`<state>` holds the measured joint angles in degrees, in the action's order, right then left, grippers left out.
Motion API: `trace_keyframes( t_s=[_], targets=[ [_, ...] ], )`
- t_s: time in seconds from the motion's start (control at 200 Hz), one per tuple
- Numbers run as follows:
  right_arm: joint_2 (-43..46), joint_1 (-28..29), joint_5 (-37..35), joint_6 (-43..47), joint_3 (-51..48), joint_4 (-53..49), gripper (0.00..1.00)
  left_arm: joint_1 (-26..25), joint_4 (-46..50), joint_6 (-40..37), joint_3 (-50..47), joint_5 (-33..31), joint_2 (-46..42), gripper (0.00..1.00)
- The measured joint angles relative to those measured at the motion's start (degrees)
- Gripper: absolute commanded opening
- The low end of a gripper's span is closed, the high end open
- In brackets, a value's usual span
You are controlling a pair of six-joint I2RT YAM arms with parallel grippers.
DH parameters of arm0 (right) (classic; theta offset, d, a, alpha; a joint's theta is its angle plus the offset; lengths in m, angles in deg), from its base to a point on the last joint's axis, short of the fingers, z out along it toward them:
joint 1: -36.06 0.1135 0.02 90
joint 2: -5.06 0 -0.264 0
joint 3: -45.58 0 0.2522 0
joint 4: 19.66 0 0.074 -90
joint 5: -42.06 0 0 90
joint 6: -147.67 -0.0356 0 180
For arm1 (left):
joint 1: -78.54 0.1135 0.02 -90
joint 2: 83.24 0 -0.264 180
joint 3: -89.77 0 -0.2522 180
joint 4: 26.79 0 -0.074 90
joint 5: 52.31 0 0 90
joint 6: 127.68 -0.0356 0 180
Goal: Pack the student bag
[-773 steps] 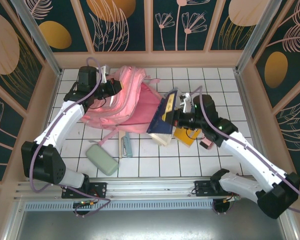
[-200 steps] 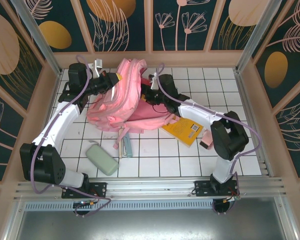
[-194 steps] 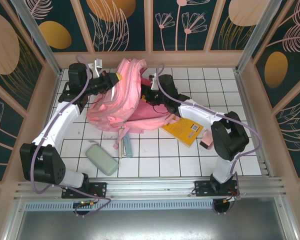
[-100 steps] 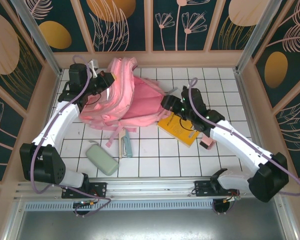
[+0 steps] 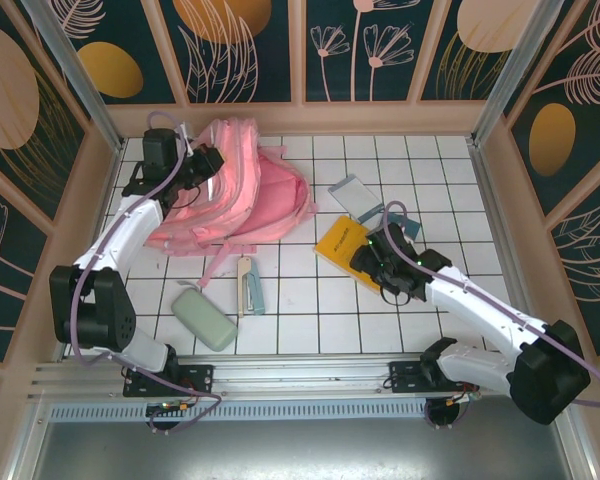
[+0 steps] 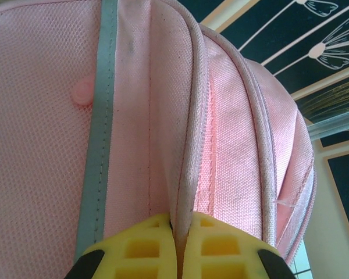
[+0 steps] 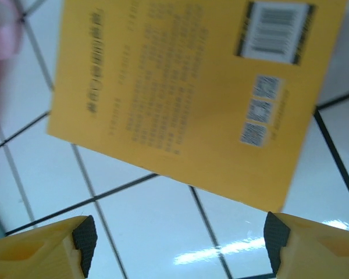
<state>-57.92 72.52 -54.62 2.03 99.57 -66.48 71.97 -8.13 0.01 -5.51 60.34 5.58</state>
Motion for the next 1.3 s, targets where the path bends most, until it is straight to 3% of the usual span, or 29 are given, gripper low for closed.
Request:
trace_keyframes(
  t_s=[0.315,0.38,0.425,0.47,0.656,0.896,1.021,1.296],
  targets=[
    [-1.29,-3.04,-0.33,-1.92,-2.03,0.76,0.82,-3.21,-1.33,-1.77,-1.22,-0.04,3.41,0.0],
    [-2.25,-3.82,-0.33,-1.75,-2.16,1.01,0.82,-3.63,-1.27,-2.38,-1.22,-0.02,4.31,0.11],
    [-2.84,-4.2,-0.35,-1.73,-2.16,1.18,0.82,-3.85,-1.27,-2.67,-1.22,-0.02,4.72,0.29],
    [-3.17,-4.33,-0.35,-1.68,-2.16,1.27,0.82,-3.98,-1.27,-2.97,-1.2,-0.2,4.9,0.41],
    [-3.3,-6.78,0.31,-0.52,-2.23,2.01,0.83,-6.75,1.77,-5.35,2.62,-4.74,4.9,0.55],
    [-3.34,-12.31,2.64,1.81,-4.2,7.04,0.83,-20.13,4.87,-8.76,12.61,-8.15,5.31,0.57],
    [-4.61,-13.77,3.74,2.91,-4.26,10.54,0.83,-26.97,4.72,-8.94,16.11,-7.74,10.54,0.57],
    [-6.84,-14.4,5.95,4.26,-3.89,16.28,0.82,-30.42,7.61,-6.34,14.27,-7.69,26.14,0.62]
  ],
)
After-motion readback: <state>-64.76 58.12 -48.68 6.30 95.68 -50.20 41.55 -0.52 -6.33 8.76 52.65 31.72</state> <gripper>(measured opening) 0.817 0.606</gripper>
